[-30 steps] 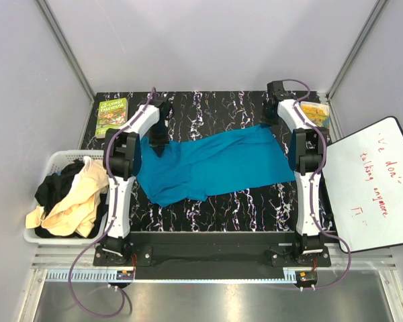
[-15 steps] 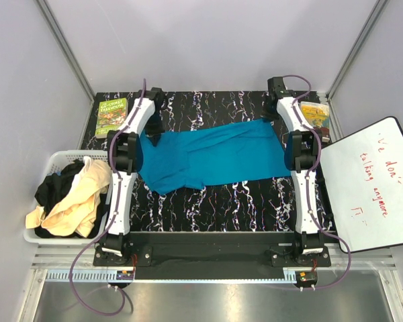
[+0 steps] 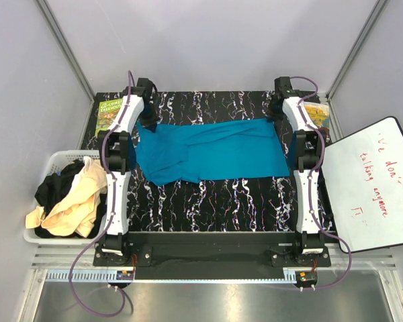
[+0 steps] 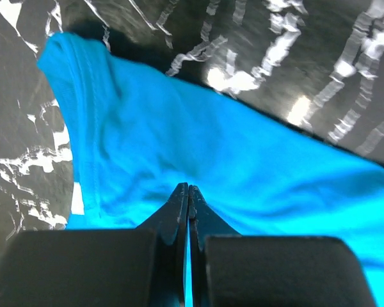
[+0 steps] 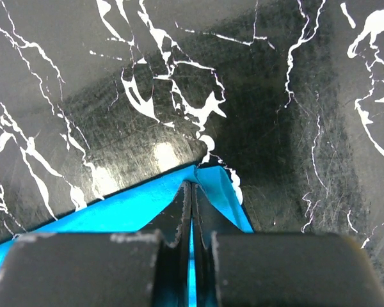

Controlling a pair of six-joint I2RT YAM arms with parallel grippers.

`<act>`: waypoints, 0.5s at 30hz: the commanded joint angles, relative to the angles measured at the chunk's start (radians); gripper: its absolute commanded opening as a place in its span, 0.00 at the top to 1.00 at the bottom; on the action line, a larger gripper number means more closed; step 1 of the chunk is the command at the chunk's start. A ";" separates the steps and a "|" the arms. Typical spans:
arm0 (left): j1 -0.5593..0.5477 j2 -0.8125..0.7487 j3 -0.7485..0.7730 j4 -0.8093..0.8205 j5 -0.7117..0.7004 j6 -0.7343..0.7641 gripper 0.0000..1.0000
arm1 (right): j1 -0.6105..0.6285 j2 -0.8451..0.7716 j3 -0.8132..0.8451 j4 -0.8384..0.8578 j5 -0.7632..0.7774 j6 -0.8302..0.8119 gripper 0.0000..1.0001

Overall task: Fold and stack the t-shirts
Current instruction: Fold the flattened tshirt in 1/3 of the way

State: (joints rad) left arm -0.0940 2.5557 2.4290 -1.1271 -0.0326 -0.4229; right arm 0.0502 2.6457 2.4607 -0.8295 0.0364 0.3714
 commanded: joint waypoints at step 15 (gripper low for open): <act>-0.112 -0.233 -0.268 0.087 0.050 0.084 1.00 | 0.040 -0.142 -0.190 0.000 -0.141 -0.045 1.00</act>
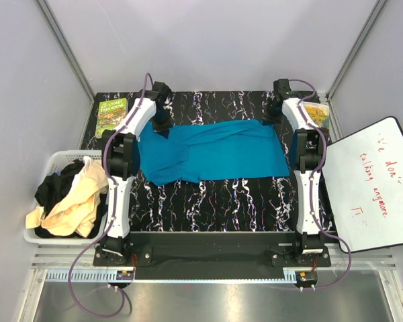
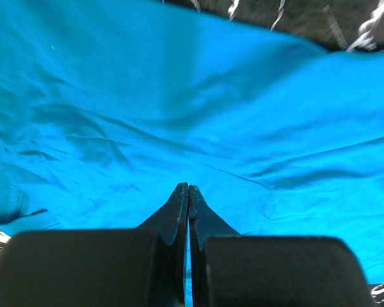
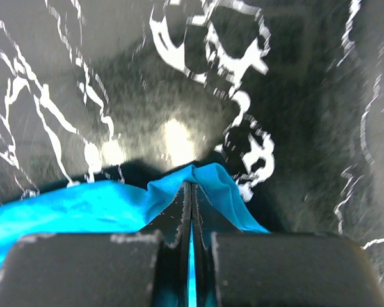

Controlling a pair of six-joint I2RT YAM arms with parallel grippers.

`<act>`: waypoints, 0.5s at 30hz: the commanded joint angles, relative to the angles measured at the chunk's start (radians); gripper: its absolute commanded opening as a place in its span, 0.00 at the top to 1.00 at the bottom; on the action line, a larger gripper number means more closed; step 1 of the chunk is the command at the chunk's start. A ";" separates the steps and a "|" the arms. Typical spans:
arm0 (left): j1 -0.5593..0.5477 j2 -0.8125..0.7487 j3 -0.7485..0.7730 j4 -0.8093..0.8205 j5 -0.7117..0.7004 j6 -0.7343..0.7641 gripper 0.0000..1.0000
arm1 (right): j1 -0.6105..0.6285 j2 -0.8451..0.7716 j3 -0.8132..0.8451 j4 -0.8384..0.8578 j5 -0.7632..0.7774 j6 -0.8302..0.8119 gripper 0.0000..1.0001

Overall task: Fold and stack the t-shirts
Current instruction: Fold the flattened tshirt in 1/3 of the way

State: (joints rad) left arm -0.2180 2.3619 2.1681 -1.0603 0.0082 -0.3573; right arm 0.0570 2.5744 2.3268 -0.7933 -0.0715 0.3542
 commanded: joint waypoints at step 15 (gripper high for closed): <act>-0.003 -0.065 -0.063 0.019 0.019 0.037 1.00 | 0.040 -0.125 -0.149 -0.004 0.240 0.003 1.00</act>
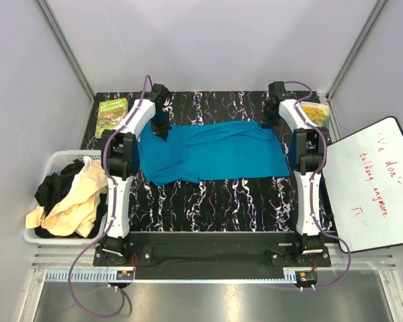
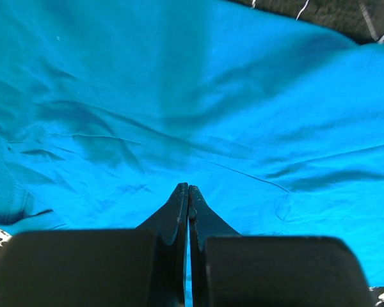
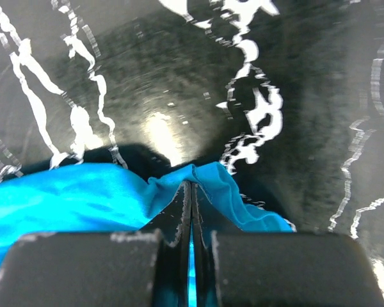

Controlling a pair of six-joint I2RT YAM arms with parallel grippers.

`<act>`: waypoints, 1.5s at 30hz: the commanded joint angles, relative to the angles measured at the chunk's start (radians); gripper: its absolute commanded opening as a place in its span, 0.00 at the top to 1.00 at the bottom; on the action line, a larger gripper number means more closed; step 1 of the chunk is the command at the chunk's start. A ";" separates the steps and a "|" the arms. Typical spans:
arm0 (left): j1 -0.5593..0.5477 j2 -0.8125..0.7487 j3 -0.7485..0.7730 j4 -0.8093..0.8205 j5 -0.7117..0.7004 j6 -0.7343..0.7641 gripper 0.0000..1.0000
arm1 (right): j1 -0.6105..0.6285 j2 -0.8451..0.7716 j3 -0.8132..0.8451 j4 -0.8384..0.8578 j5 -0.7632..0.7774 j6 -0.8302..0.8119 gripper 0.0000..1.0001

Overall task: Fold and stack the t-shirts
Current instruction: Fold the flattened tshirt in 1/3 of the way

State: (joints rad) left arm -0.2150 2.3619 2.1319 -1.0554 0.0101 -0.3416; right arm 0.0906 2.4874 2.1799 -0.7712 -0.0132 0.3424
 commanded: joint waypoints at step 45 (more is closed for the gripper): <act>-0.179 -0.302 -0.500 -0.009 0.053 0.053 1.00 | 0.256 -0.060 -0.063 -0.074 -0.291 -0.086 1.00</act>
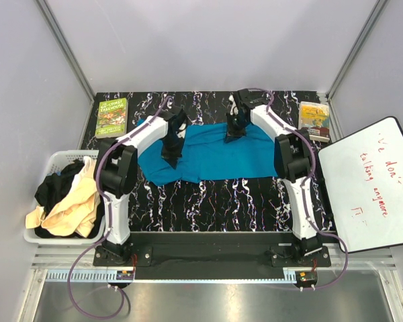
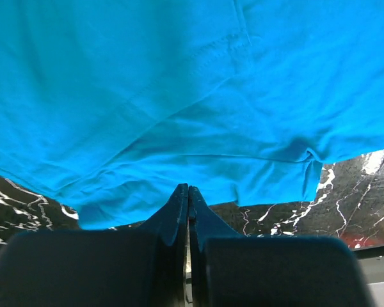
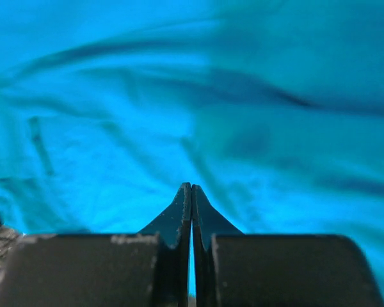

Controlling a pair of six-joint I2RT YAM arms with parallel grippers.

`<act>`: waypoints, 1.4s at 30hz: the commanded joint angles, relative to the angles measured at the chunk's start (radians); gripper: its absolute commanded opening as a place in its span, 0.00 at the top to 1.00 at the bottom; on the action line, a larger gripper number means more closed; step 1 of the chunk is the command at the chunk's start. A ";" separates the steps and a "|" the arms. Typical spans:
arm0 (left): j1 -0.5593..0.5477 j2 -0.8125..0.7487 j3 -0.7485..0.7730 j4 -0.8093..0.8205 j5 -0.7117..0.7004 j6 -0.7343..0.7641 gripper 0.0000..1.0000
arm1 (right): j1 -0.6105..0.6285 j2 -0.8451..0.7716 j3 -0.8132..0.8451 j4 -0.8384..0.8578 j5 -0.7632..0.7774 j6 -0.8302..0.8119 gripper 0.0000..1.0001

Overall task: Fold and stack the t-shirts
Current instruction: Fold the flattened tshirt in 1/3 of the way, then grap the side of the flattened tshirt closest away from the robot with both arms

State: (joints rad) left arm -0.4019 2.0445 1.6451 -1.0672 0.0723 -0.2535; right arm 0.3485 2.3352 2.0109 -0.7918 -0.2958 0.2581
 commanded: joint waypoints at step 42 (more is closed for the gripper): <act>0.121 -0.386 -0.458 0.286 -0.106 -0.484 0.34 | 0.102 -0.227 -0.129 0.032 -0.072 0.059 0.63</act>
State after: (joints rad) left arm -0.3050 1.6329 1.1942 -0.9195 -0.0010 -0.6182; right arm 0.4191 2.1296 1.9049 -0.8001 -0.3229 0.2962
